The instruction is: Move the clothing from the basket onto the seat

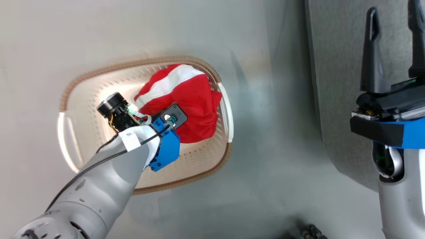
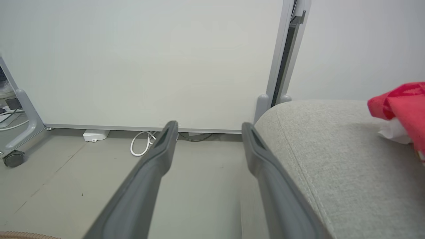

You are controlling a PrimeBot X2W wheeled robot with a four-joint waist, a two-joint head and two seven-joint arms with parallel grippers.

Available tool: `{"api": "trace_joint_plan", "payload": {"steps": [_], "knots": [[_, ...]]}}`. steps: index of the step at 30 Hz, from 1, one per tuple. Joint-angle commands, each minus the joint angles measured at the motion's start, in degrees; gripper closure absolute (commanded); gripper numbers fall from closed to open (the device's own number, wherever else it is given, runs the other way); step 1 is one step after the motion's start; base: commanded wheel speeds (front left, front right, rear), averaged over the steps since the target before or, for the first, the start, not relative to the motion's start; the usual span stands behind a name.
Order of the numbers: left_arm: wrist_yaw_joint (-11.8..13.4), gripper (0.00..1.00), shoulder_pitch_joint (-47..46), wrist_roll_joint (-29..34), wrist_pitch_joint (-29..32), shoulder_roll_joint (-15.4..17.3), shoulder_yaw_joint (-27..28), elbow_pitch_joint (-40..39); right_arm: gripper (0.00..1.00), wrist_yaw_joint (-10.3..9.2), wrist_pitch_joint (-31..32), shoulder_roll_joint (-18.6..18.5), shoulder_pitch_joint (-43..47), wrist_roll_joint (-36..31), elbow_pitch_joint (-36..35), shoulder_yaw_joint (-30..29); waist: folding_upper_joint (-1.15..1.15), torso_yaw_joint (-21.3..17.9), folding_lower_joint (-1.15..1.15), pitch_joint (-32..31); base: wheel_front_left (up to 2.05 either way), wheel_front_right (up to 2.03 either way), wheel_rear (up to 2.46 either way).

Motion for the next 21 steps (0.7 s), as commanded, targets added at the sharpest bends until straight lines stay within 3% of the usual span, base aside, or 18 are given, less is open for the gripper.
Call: {"api": "trace_joint_plan", "payload": {"steps": [1,11,21], "knots": [[0.0,1.00,0.7,-0.9,-1.2,-0.2,0.5,-0.1,0.00,0.03,-0.1,-0.2,1.0,-0.3,0.6,-0.1,0.00,1.8,0.00,-3.8,0.00,0.00,0.00],[0.0,1.00,4.3,-7.0,-6.6,-1.2,3.0,-1.2,0.00,0.03,-0.1,-0.6,5.7,-0.1,4.2,-0.9,0.00,4.9,0.00,-16.0,0.00,0.00,0.00],[0.0,1.00,6.9,-10.5,-7.8,-0.3,6.6,-5.4,0.00,0.03,-0.1,-0.8,11.1,0.1,7.2,-0.7,0.00,6.9,0.00,-27.5,0.00,0.00,0.00]]}}
